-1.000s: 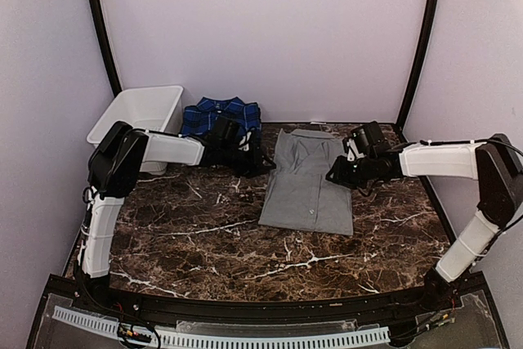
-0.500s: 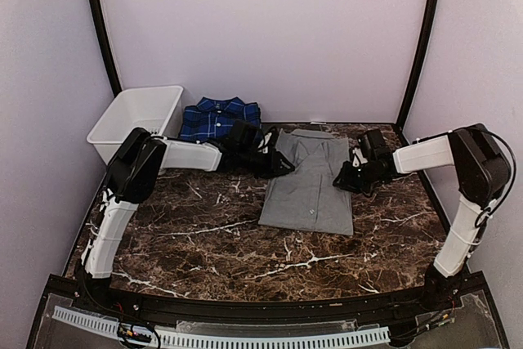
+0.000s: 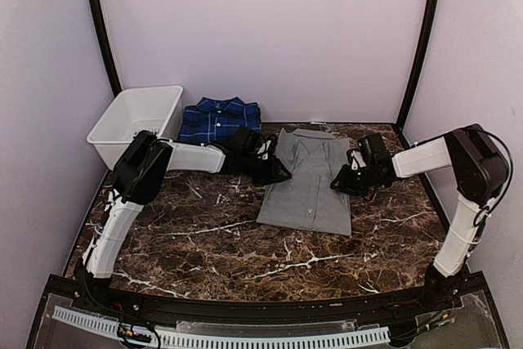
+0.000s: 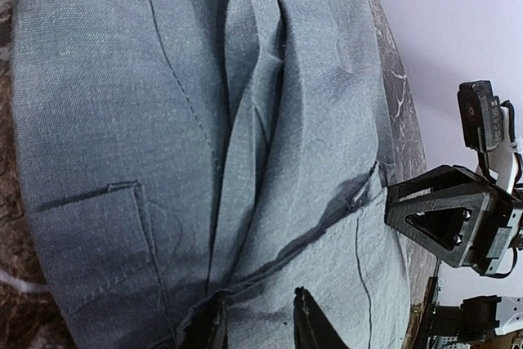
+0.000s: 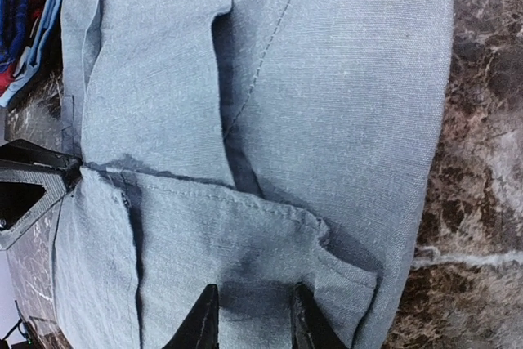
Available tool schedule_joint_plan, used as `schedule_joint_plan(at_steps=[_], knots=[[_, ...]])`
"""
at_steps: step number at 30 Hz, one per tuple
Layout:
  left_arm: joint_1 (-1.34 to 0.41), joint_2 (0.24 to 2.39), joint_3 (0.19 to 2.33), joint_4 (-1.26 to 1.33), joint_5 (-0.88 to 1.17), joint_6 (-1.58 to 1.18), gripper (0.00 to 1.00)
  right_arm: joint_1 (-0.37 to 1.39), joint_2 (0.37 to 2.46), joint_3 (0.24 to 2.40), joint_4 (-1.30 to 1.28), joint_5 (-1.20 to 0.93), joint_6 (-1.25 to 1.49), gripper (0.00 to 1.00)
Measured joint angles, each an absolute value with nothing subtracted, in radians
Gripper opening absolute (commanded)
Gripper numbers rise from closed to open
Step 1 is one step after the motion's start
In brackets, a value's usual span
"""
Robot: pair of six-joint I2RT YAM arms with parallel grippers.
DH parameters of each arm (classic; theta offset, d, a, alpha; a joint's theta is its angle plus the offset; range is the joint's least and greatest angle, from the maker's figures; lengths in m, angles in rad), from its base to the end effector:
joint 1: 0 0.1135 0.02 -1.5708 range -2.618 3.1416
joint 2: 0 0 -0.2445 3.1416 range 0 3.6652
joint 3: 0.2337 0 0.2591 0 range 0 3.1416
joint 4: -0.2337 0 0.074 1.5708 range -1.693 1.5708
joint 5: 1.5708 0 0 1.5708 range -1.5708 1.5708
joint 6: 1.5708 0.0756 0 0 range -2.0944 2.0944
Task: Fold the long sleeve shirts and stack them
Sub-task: Move the 2/3-rectangle-folded shirt to the center of the board.
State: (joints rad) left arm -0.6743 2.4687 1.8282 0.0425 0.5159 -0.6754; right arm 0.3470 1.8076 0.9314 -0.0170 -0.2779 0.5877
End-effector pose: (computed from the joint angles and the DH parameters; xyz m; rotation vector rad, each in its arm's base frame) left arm 0.4178 -0.3817 0.0847 0.3299 2.3743 -1.2734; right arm 0.3473 0.1476 0.0816 0.1823 2.5597 0.7269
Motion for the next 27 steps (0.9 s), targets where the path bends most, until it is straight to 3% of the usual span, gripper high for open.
schedule_joint_plan(at_steps=[15,27], knots=[[-0.721,2.286,1.579,-0.006,0.497,-0.672,0.28,0.437,1.593,0.69,-0.005,-0.29,0.629,0.28],[-0.733,2.136,1.416,-0.084,0.421,-0.672,0.27,0.504,1.445,0.639,-0.053,-0.22,0.682,0.29]])
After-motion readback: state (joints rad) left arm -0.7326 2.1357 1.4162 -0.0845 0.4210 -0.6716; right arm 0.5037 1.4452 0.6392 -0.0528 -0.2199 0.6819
